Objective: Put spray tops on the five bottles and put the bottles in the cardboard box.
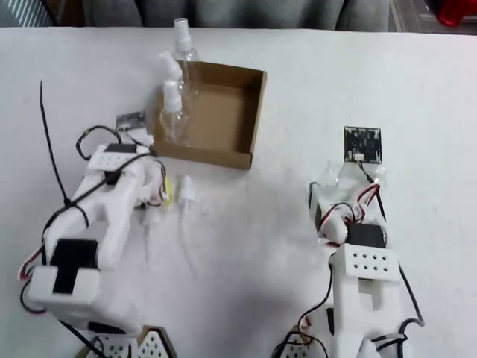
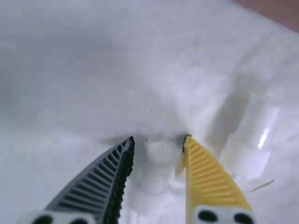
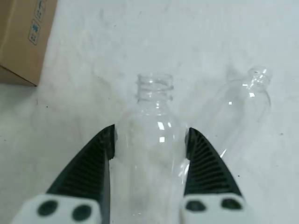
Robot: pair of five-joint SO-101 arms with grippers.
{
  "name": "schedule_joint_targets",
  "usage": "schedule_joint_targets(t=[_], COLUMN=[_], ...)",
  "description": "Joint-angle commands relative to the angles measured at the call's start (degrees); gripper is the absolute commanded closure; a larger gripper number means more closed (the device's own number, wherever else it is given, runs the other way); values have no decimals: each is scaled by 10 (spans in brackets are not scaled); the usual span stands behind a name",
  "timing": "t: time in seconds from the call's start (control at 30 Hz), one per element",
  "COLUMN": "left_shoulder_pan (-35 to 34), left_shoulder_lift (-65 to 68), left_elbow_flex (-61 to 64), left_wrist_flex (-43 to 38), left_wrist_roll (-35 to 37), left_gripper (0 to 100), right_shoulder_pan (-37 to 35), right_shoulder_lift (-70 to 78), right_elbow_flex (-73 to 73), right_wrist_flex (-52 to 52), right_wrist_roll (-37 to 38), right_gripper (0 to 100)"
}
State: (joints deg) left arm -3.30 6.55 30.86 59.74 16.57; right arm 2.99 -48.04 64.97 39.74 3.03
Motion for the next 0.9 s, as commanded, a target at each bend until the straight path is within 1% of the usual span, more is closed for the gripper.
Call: schedule_joint_targets(t=[0.0,0.1,0.33,0.4,0.5,0.57,0.63,0.7,0.8,0.87], left_shoulder_pan=[7,7,7,10,22,24,18,11,-4,-18], left_shoulder_lift=[-6,-6,-1,-1,-2,-5,-6,-7,-21,-51], left_elbow_flex=[-12,-13,-13,-13,-13,-13,-18,-19,-23,-6], left_wrist_flex=[15,14,-4,-4,-4,-4,-5,-5,-8,-25], left_wrist_roll=[-14,-48,-49,-52,-55,-55,-55,-55,-55,-55], left_gripper=[826,826,836,878,990,961,980,978,980,980], right_shoulder_pan=[-4,-4,-4,-4,-4,-4,-4,-4,-37,-71], right_shoulder_lift=[-8,-8,-7,-7,-9,-12,-13,-14,-14,-14], right_elbow_flex=[-6,-6,-6,-5,-2,2,1,-4,-14,-15], right_wrist_flex=[-11,-11,-10,-8,-7,-9,-9,-10,-4,19], right_wrist_roll=[7,7,7,7,7,7,7,6,6,6], right_gripper=[982,982,982,982,982,982,982,982,982,981])
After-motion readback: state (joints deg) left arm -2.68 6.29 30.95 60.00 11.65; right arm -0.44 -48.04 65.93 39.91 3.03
